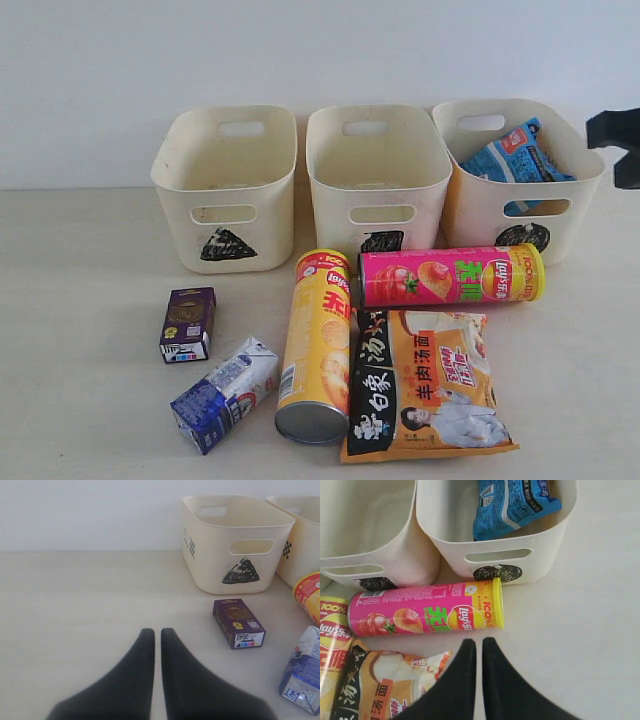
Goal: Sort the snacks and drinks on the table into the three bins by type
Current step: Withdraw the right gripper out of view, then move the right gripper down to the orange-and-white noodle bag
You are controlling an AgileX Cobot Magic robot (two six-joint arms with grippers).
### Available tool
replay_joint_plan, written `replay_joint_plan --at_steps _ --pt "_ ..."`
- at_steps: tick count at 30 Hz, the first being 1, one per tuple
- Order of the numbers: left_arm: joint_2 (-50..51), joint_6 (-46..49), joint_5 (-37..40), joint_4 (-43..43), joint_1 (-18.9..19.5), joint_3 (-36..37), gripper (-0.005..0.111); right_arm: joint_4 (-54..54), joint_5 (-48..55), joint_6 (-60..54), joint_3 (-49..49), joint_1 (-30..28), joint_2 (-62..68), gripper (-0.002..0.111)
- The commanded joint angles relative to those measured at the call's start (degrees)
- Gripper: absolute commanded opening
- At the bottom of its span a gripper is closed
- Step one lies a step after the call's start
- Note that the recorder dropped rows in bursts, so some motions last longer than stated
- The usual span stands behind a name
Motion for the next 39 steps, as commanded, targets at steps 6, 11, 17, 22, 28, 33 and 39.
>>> replay_joint_plan --at_steps 6,11,17,22,28,33,39 --pt "-0.1 0.0 -0.9 -0.3 -0.2 0.2 0.004 6.4 -12.5 -0.6 18.0 -0.3 -19.3 0.0" --pt "-0.1 0.0 -0.9 -0.3 -0.2 0.2 0.004 7.6 -21.2 2.5 27.4 -0.3 -29.7 0.0" --pt "-0.1 0.0 -0.9 -0.3 -0.2 0.2 0.004 9.7 -25.7 4.0 32.0 -0.3 -36.1 0.0" --pt "-0.1 0.0 -0.9 -0.3 -0.2 0.2 0.004 9.7 -26.5 6.1 32.7 -0.3 -34.4 0.0" --pt "-0.1 0.0 -0.9 -0.3 -0.2 0.2 0.004 9.7 -15.0 1.5 28.1 -0.3 -20.7 0.0" --pt "-0.1 0.0 -0.9 -0.3 -0.2 0.2 0.004 12.8 6.8 -11.9 17.6 -0.3 -6.8 0.0" --pt "-0.1 0.0 -0.9 -0.3 -0.2 0.2 0.004 19.3 13.1 -20.8 13.4 -0.3 2.8 0.0"
